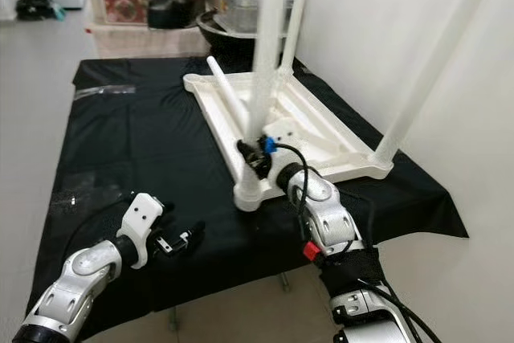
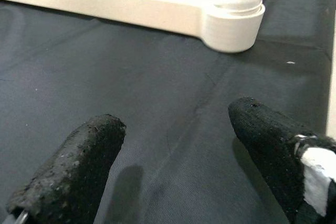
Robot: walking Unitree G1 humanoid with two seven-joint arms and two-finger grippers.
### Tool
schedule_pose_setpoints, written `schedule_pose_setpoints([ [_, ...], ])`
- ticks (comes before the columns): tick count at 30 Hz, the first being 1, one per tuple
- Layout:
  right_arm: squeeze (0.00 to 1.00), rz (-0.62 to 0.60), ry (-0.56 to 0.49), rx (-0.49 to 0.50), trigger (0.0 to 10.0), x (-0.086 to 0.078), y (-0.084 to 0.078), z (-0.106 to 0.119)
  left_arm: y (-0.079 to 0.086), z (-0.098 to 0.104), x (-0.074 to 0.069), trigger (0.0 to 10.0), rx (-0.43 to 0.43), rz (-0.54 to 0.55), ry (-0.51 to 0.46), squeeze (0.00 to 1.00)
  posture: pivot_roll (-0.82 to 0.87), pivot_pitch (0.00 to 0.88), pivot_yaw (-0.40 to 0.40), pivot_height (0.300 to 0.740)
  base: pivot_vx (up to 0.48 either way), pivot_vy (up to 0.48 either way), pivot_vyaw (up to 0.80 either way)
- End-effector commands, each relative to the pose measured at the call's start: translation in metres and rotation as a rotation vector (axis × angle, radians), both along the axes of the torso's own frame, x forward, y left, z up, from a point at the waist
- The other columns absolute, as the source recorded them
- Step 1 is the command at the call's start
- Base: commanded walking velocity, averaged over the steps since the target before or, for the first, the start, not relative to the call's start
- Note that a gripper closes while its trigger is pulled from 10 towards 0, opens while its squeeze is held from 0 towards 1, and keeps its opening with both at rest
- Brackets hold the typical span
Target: Building children table
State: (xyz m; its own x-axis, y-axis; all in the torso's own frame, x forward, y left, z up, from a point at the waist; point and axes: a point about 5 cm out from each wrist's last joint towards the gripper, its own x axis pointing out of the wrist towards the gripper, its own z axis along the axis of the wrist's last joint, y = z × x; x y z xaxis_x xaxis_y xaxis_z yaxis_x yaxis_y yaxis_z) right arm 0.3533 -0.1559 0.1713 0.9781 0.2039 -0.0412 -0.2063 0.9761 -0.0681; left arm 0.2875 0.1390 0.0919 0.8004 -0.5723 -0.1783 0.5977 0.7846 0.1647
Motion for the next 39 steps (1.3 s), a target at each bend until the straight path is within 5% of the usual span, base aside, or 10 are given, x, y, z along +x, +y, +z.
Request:
schedule_pose_setpoints([
  [1, 0.00, -0.329, 0.088, -0.039, 0.0, -0.005, -0.046, -0.021, -0.002, -0.003, -0.001, 10.0, 0.007, -0.009, 0.015, 0.00, 0.03, 0.000, -0.110, 0.740, 0.000, 0.000, 0.00],
  [19, 0.00, -0.878, 0.078, -0.030, 0.0, -0.022, -0.080, -0.030, -0.005, -0.002, 0.001, 10.0, 0.003, -0.012, 0.016, 0.00, 0.03, 0.000, -0.115, 0.740, 0.000, 0.000, 0.00],
  [20, 0.00, -0.831, 0.055, 0.004, 10.0, -0.013, -0.079, -0.022, -0.006, -0.003, 0.000, 10.0, 0.000, -0.010, 0.017, 0.00, 0.02, 0.000, -0.120, 0.740, 0.000, 0.000, 0.00],
  [22, 0.00, -0.831, 0.055, 0.004, 10.0, -0.013, -0.079, -0.022, -0.006, -0.003, 0.000, 10.0, 0.000, -0.010, 0.017, 0.00, 0.02, 0.000, -0.120, 0.740, 0.000, 0.000, 0.00],
  [23, 1.00, -0.735, 0.005, 0.041, 10.0, -0.005, -0.074, -0.010, -0.006, -0.004, -0.001, 10.0, -0.002, -0.009, 0.019, 0.00, 0.03, 0.000, -0.121, 0.740, 0.000, 0.000, 0.00],
  [25, 0.72, -0.465, -0.046, 0.101, 10.0, 0.007, -0.053, 0.003, -0.006, -0.004, -0.001, 10.0, -0.002, -0.008, 0.020, 0.00, 0.02, 0.000, -0.119, 0.740, 0.000, 0.000, 0.00],
  [26, 0.00, -0.282, -0.082, 0.134, 10.0, 0.011, -0.036, 0.012, -0.005, -0.004, -0.002, 10.0, -0.002, -0.007, 0.020, 0.00, 0.02, 0.000, -0.119, 0.740, 0.000, 0.000, 0.00],
  [30, 0.00, 0.415, -0.172, 0.141, 10.0, -0.020, 0.010, 0.037, -0.004, -0.004, -0.001, 10.0, 0.005, -0.010, 0.020, 0.00, 0.02, 0.000, -0.113, 0.740, 0.000, 0.000, 0.00],
  [36, 0.00, 0.663, -0.068, -0.008, 10.0, -0.037, 0.017, 0.020, -0.004, -0.003, 0.000, 10.0, 0.004, -0.010, 0.017, 0.00, 0.03, 0.000, -0.118, 0.740, 0.000, 0.000, 0.00],
  [39, 0.00, 0.588, -0.021, -0.072, 0.0, -0.024, 0.012, 0.005, -0.004, -0.004, -0.001, 10.0, 0.004, -0.006, 0.018, 0.00, 0.03, 0.000, -0.118, 0.740, 0.000, 0.000, 0.00],
])
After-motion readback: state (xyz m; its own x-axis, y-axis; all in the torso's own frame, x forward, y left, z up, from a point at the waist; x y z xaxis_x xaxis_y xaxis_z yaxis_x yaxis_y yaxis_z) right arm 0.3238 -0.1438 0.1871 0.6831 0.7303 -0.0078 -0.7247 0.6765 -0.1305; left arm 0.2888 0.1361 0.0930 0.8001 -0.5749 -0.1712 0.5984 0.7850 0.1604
